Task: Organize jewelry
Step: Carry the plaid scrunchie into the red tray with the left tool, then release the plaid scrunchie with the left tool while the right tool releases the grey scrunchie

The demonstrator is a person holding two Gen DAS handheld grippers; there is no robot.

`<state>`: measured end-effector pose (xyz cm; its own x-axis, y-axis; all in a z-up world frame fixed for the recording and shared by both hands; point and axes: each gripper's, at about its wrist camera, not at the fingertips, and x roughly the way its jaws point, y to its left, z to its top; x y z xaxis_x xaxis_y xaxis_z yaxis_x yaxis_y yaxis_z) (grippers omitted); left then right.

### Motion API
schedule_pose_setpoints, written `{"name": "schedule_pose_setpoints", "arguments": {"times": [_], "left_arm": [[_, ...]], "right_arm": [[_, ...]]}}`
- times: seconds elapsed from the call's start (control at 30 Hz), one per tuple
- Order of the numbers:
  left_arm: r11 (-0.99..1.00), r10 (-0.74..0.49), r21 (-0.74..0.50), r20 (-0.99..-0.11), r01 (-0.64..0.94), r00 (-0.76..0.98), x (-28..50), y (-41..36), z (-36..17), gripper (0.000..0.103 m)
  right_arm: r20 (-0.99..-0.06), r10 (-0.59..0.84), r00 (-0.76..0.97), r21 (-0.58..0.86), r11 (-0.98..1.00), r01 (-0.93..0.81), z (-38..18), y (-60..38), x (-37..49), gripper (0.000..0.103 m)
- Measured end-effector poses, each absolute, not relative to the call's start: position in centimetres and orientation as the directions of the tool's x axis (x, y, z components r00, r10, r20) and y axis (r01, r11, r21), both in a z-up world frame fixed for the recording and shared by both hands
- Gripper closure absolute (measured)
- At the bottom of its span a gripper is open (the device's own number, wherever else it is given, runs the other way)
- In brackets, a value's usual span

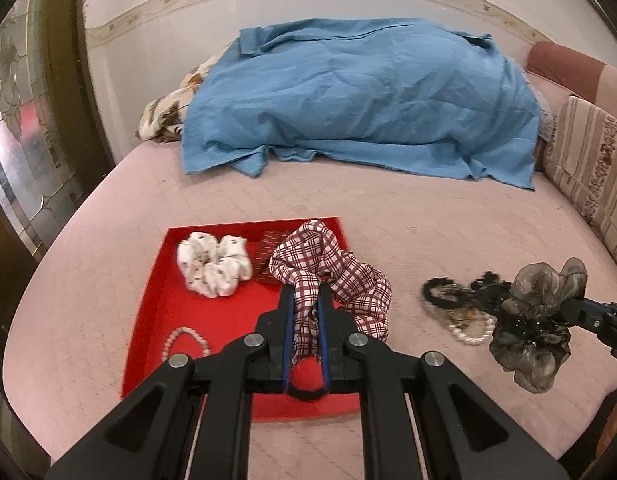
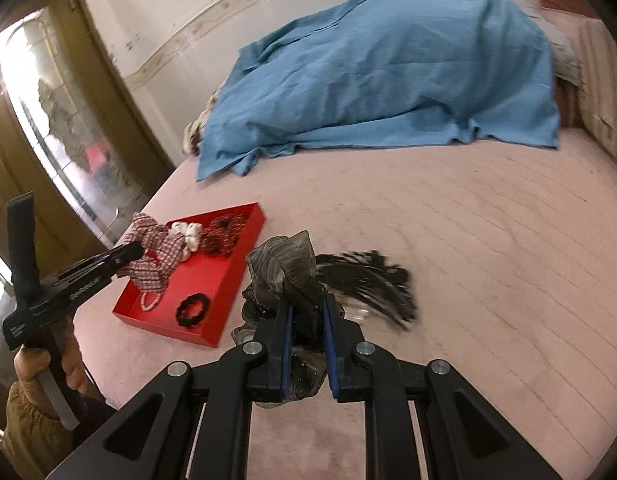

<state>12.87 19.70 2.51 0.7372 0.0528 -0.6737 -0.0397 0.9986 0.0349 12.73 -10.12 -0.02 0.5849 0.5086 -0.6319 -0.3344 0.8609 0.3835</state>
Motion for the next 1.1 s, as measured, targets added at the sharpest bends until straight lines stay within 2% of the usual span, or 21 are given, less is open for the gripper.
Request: {"name": "schedule_pose_setpoints", "arguments": {"times": [0.13, 0.4, 0.67, 0.77, 0.97, 1.1], "left_arm": [[0.997, 0.063, 0.014, -0.688, -0.074, 0.723, 13.8, 22.1, 1.7, 0.093], [0.978, -0.019, -0.155, -0.731, -0.139, 0.683, 15.0, 26.9, -0.4, 0.093], [0.952, -0.009, -0.204, -0.765, -0.229, 0.644, 17.0, 30.4, -2.4, 0.093], [0.947, 0.004, -0.199, -0.780, -0.254, 0.626, 17.6, 31.0, -3.0, 0.093], [0.952, 0.089, -0.102, -0.811, -0.288, 0.578, 18.0, 31.2, -3.7, 0.093], [0.959, 0.099, -0.063, -0.839, -0.277, 0.535, 17.7, 30.9, -4.4, 0.093]], "right_arm": [[-0.637, 0.530, 0.560, 0.387, 0.848, -0.362, 0.2, -7.5, 13.8, 0.088], [-0.658, 0.548, 0.518, 0.350, 0.830, -0.434, 0.9, -1.2, 15.9, 0.088], [-0.695, 0.545, 0.469, 0.325, 0.820, -0.472, -0.1, 4.3, 18.9, 0.088], [-0.715, 0.537, 0.449, 0.310, 0.818, -0.484, -1.0, 6.3, 20.2, 0.088], [-0.744, 0.526, 0.412, 0.292, 0.811, -0.508, -2.4, 9.3, 21.7, 0.087], [-0.760, 0.508, 0.405, 0.268, 0.813, -0.517, -3.2, 10.5, 22.4, 0.086]]}}
